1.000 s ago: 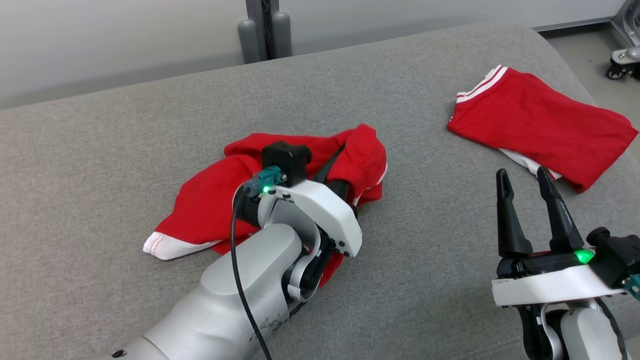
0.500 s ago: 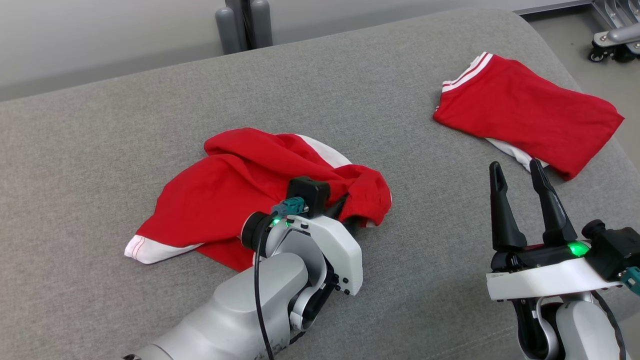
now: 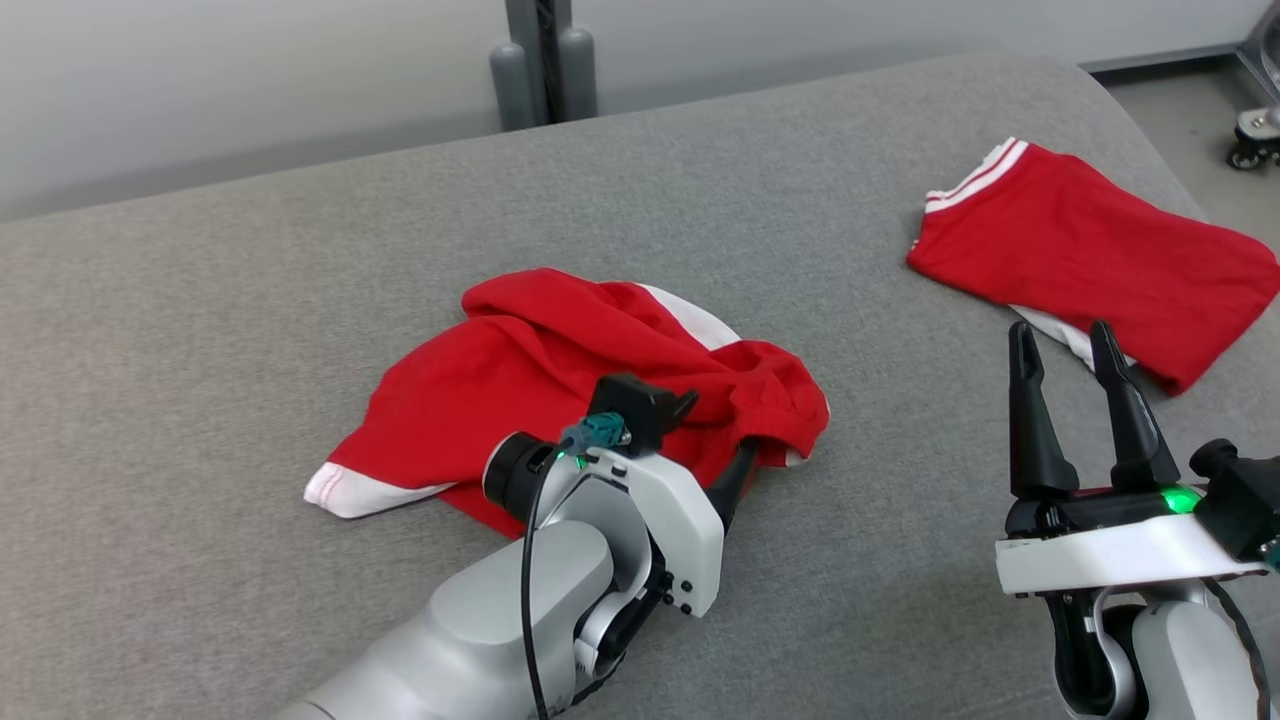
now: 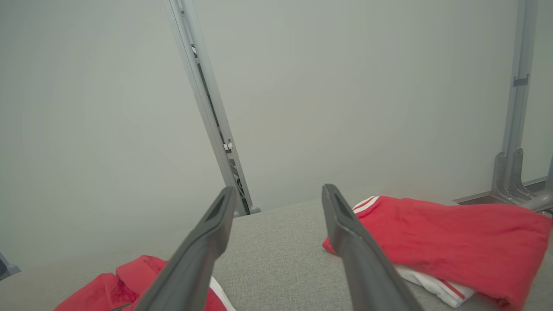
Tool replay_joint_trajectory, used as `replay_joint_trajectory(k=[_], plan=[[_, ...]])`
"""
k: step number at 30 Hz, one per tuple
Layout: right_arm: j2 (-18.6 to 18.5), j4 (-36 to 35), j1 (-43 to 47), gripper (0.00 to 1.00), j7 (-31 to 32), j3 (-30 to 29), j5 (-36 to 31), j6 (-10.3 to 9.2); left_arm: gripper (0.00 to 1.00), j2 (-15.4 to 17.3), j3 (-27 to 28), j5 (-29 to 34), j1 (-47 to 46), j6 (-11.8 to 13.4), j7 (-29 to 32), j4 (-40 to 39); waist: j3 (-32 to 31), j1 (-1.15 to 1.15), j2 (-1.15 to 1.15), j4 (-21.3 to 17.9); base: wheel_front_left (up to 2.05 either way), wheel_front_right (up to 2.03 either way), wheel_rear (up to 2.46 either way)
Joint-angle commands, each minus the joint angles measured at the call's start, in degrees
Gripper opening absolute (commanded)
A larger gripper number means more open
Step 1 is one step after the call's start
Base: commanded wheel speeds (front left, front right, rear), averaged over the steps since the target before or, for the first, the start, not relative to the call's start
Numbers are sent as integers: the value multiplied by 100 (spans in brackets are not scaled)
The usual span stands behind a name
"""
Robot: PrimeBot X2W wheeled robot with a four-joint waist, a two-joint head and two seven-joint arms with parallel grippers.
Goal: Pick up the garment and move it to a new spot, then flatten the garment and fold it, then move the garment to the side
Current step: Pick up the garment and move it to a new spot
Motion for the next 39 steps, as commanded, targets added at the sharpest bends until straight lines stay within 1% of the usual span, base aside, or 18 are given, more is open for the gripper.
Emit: replay_joint_trajectory(k=[1,4,7,12,15,17,18,19,20,22,26,29,31,33,35,37,39], plan=[[-23,32,59,100,0,-37,-31,3,100,28,-2,96,89,-49,51,36,-138,0,0,141,0,0,0],[-24,63,106,100,0,-90,-53,3,100,27,-1,324,178,-158,185,28,-279,0,0,272,0,0,0],[-24,47,148,100,0,-101,-36,3,100,28,1,518,218,-192,195,-16,-414,0,0,371,0,0,0],[-24,-16,265,100,0,-146,-10,3,100,30,33,610,133,-39,-122,2,-607,0,0,566,0,0,0],[-25,-47,355,100,0,-199,-38,3,100,32,235,522,85,27,-300,102,-712,0,0,714,0,0,0],[-23,-83,404,100,0,-213,-51,3,100,30,421,586,77,60,-382,186,-778,0,0,803,0,0,0],[-23,-83,404,100,0,-213,-51,3,100,30,421,586,77,60,-382,186,-778,0,0,803,0,0,0],[-25,-95,429,100,0,-212,-49,3,100,75,541,641,87,69,-399,204,-803,0,0,842,0,0,0],[-24,-113,456,100,0,-205,-49,3,100,149,713,717,111,89,-412,159,-833,0,0,880,0,0,0],[-24,-156,501,100,0,-179,-32,3,100,391,1235,1076,223,209,-419,-143,-878,0,0,941,0,0,0],[-23,-243,596,100,0,-121,20,3,100,857,2393,1953,891,428,-417,-1039,-930,0,0,1034,0,0,0],[-27,-255,681,100,1,-17,45,3,100,1081,3238,2522,1564,503,-418,-1728,-960,0,0,1054,0,0,0],[-25,-264,710,100,1,32,61,3,100,1163,3728,2862,2063,467,-419,-2094,-972,0,0,1067,0,0,0],[-24,-267,752,100,1,67,80,3,100,1161,4150,3139,2475,373,-419,-2353,-980,0,0,1077,0,0,0],[-25,-262,784,100,1,102,94,3,100,1093,4522,3406,2853,263,-419,-2543,-987,0,0,1078,0,0,0],[-26,-262,791,100,0,146,86,3,100,1027,4834,3676,3169,94,-419,-2688,-989,0,0,1071,0,0,0],[-25,-270,816,100,1,187,100,3,100,862,5153,3888,3466,-39,-420,-2823,-996,0,0,1065,0,0,0]])
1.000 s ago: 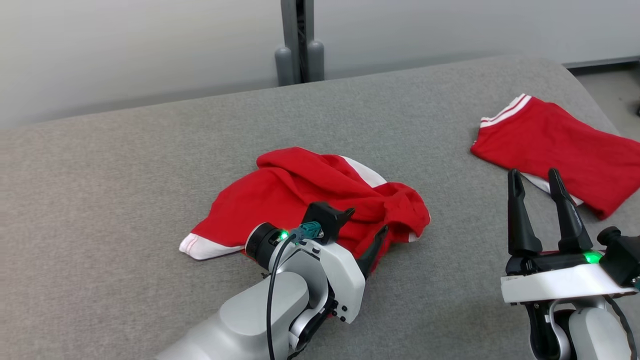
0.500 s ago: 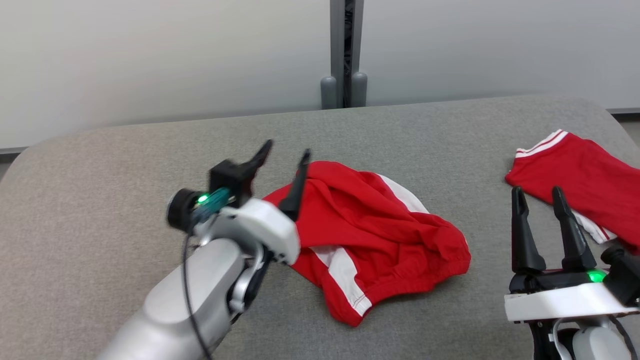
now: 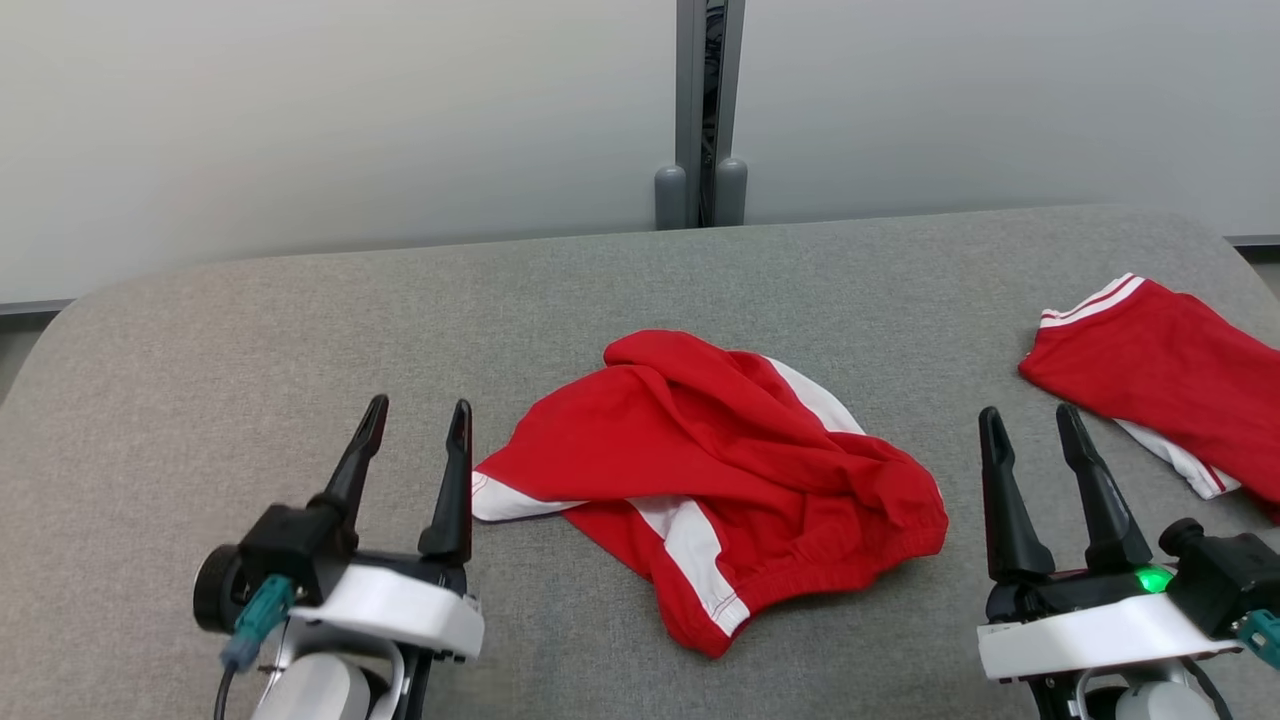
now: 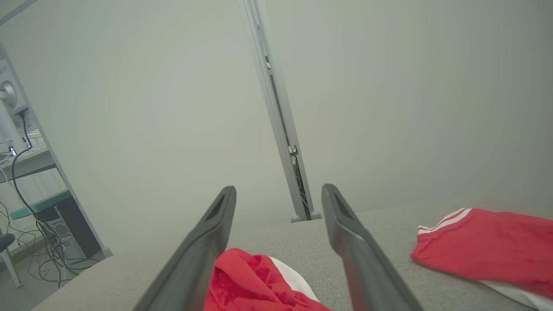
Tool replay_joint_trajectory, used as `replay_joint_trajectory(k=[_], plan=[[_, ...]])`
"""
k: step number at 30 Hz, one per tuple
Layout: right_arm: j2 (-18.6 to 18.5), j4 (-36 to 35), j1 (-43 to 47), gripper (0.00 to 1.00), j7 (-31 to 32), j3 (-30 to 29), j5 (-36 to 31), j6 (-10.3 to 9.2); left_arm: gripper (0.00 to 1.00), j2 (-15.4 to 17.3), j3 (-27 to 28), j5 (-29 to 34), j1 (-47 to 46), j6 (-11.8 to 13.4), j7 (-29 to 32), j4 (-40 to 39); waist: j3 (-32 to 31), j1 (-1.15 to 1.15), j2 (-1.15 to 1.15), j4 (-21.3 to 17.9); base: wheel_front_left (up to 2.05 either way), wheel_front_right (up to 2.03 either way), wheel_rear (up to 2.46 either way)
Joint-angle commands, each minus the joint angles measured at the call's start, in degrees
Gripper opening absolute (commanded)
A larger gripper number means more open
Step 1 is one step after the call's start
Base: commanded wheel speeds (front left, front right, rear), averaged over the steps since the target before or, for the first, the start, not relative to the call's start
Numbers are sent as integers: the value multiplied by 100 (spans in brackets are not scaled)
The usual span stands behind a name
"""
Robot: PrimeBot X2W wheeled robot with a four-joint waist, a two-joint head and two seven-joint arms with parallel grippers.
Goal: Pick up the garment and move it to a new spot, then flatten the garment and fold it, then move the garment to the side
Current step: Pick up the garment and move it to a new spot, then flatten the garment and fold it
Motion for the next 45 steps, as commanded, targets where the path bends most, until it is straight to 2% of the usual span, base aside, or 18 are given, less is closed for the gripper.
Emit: replay_joint_trajectory(k=[1,4,9,14,18,25,28,31,38,45], plan=[[-27,-21,67,100,-1,6,38,3,100,-42,143,143,133,-66,-21,-76,-4,0,0,-8,0,0,0],[-27,26,120,100,-1,68,34,3,100,-314,620,699,536,-346,-20,-307,2,0,0,-37,0,0,0],[-27,107,162,100,-1,110,89,3,100,-597,1105,1190,905,-677,-21,-449,20,0,0,-67,0,0,0],[-28,163,166,100,0,162,106,3,100,-752,1467,1348,1011,-948,-21,-319,27,0,0,-77,0,0,0],[-26,177,167,100,0,163,98,3,100,-797,1643,1420,986,-1073,-22,-315,23,0,0,-68,0,0,0],[-25,268,213,100,0,369,168,3,100,-819,1677,1388,941,-1155,-22,-291,28,0,0,-41,0,0,0],[-23,523,257,100,2,792,307,3,100,-821,1638,1345,921,-1120,-21,-272,29,0,0,-19,0,0,0],[-36,824,211,100,46,1184,826,3,100,-821,1592,1330,913,-1107,-21,-233,35,0,0,9,0,0,0],[-30,1361,8,100,142,2072,1237,3,100,-819,1495,1303,837,-1090,-22,-145,150,0,0,118,0,0,0],[-28,1845,-181,100,222,2651,1634,3,100,-820,1482,1318,724,-1097,-22,-88,269,0,0,248,0,0,0]])
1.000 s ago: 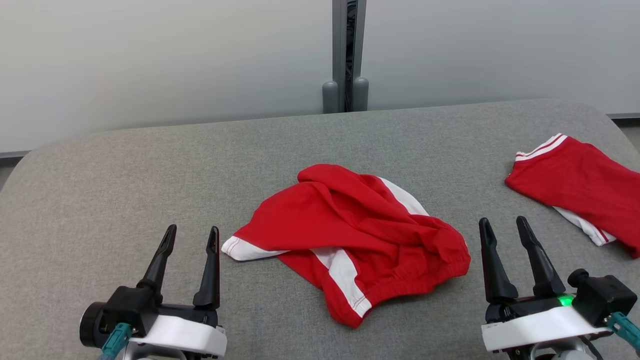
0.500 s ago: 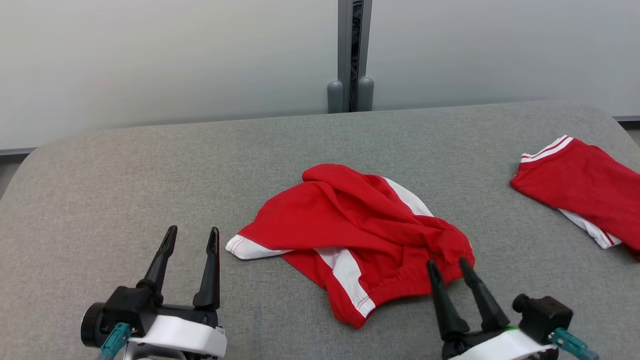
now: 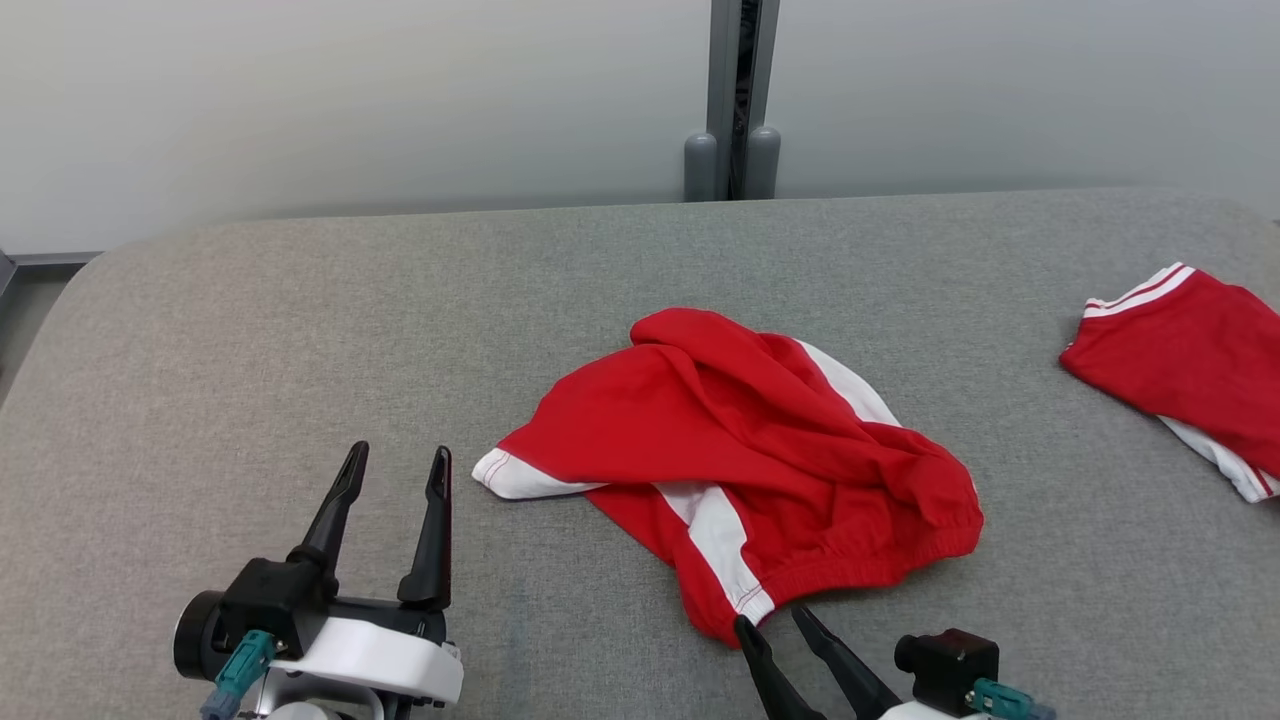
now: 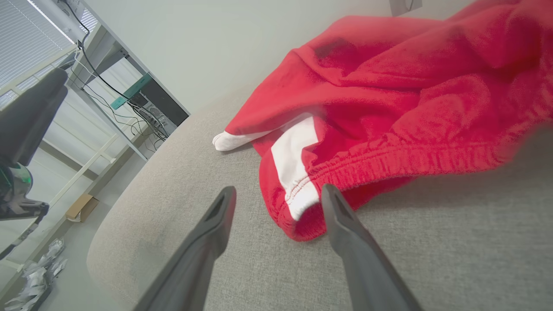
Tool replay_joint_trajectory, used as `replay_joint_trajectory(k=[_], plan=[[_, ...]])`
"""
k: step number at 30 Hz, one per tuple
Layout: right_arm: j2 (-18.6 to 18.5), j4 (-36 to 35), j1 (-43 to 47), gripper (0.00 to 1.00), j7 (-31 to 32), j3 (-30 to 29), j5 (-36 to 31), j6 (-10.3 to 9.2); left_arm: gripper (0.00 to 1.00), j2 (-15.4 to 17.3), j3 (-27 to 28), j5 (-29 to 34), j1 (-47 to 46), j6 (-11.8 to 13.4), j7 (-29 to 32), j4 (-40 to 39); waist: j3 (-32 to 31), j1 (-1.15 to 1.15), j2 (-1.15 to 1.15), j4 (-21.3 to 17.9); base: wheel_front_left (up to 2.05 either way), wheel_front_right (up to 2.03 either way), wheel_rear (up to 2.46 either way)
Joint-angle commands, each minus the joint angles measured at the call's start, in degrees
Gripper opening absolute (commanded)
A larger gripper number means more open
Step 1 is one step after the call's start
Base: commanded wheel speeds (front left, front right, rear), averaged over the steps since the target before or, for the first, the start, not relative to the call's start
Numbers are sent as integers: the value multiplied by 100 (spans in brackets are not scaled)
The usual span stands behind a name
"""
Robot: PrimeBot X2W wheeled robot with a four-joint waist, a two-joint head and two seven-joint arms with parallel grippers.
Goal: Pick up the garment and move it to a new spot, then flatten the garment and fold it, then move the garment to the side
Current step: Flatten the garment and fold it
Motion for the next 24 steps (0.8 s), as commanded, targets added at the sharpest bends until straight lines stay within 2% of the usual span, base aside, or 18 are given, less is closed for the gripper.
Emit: replay_joint_trajectory(k=[1,8,24], plan=[[-33,110,-88,100,7,37,70,3,100,20,13,-9,-124,6,-22,5,39,0,0,43,0,0,0],[-32,501,-337,100,-114,64,342,3,100,18,-28,-5,-159,3,-22,35,125,0,0,156,0,0,0],[-31,1317,-720,100,-166,518,870,3,100,19,-57,46,-241,-20,-22,-6,300,0,0,329,0,0,0]])
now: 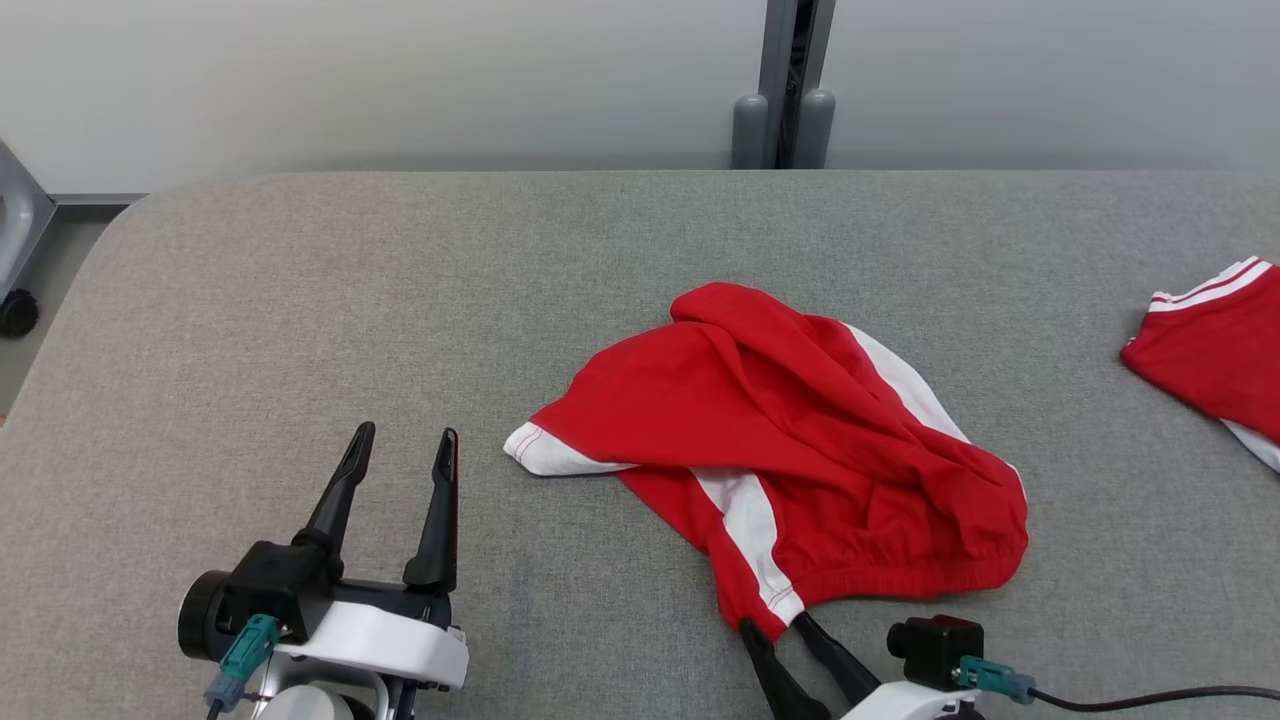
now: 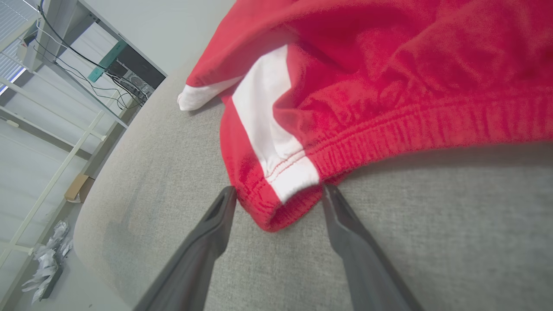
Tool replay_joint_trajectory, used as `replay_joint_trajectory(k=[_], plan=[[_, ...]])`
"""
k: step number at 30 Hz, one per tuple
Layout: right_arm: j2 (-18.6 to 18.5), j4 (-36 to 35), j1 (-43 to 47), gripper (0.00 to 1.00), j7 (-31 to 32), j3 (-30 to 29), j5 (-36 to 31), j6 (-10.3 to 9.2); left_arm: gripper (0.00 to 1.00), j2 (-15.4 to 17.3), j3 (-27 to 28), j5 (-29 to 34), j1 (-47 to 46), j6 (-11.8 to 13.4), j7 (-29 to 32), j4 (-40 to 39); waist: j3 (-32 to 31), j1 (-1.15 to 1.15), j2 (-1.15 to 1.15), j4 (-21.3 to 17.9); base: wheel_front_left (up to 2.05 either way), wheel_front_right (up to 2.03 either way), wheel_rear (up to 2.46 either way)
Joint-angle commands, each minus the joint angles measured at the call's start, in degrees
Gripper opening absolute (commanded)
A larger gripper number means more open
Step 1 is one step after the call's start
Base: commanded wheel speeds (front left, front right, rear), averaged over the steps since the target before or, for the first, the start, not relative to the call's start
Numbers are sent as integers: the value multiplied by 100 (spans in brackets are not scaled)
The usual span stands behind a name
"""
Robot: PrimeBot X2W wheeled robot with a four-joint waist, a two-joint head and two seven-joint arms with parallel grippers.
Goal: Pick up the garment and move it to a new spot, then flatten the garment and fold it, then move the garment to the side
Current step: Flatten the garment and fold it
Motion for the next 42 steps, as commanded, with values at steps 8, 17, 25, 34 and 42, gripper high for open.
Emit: replay_joint_trajectory(k=[8,17,25,34,42], plan=[[-49,52,58,100,-71,19,151,3,100,19,-2,-12,-53,30,-22,0,-14,0,0,-64,0,0,0],[-40,-19,-169,100,-104,67,143,3,100,20,-76,-20,-89,14,-22,12,1,0,0,61,0,0,0],[-40,-94,-197,0,-109,-27,39,3,100,19,-49,-23,-82,16,-22,35,9,0,0,123,0,0,0],[-355,-176,-86,0,-27,-127,-331,3,100,19,-57,-61,7,65,-21,71,-101,0,0,-57,0,0,0],[-1132,-714,-56,0,768,236,-552,3,100,19,-130,-139,53,118,-21,98,-246,0,0,-275,0,0,0]])
